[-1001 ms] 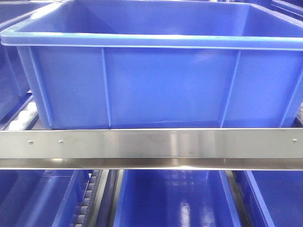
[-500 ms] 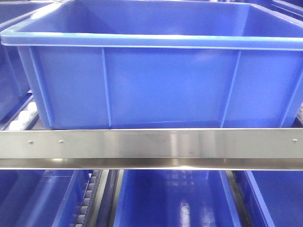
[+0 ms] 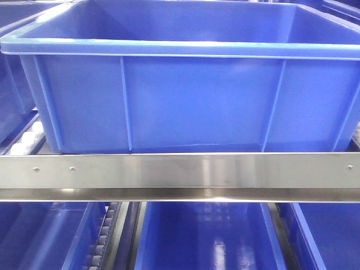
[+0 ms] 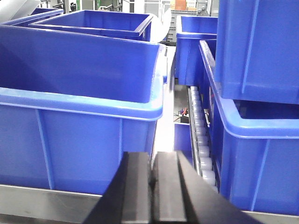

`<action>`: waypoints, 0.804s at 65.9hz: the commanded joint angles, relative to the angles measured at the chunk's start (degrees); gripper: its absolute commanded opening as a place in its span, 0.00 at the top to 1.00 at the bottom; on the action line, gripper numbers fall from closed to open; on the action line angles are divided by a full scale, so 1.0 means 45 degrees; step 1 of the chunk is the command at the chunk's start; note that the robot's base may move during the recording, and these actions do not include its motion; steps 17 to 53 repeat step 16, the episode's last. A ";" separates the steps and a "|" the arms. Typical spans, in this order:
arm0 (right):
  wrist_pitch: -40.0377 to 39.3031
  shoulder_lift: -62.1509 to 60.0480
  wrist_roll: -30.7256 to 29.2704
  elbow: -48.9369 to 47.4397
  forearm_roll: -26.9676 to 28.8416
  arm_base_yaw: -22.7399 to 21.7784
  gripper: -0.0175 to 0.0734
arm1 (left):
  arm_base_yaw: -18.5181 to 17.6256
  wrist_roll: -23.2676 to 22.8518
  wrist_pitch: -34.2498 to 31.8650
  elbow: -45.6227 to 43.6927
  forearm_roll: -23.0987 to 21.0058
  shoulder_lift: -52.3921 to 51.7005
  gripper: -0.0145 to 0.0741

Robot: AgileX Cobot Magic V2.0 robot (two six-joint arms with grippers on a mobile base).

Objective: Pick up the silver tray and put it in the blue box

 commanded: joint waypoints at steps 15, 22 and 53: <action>-0.1033 -0.0259 -0.0097 0.0036 -0.0011 -0.0104 0.75 | 0.0029 -0.0042 -0.1049 -0.0019 -0.0090 -0.0252 0.95; -0.1033 -0.0259 -0.0097 0.0036 -0.0011 -0.0104 0.75 | 0.0029 -0.0042 -0.1049 -0.0019 -0.0090 -0.0252 0.95; -0.1033 -0.0259 -0.0097 0.0036 -0.0011 -0.0104 0.75 | 0.0029 -0.0042 -0.1049 -0.0019 -0.0090 -0.0252 0.95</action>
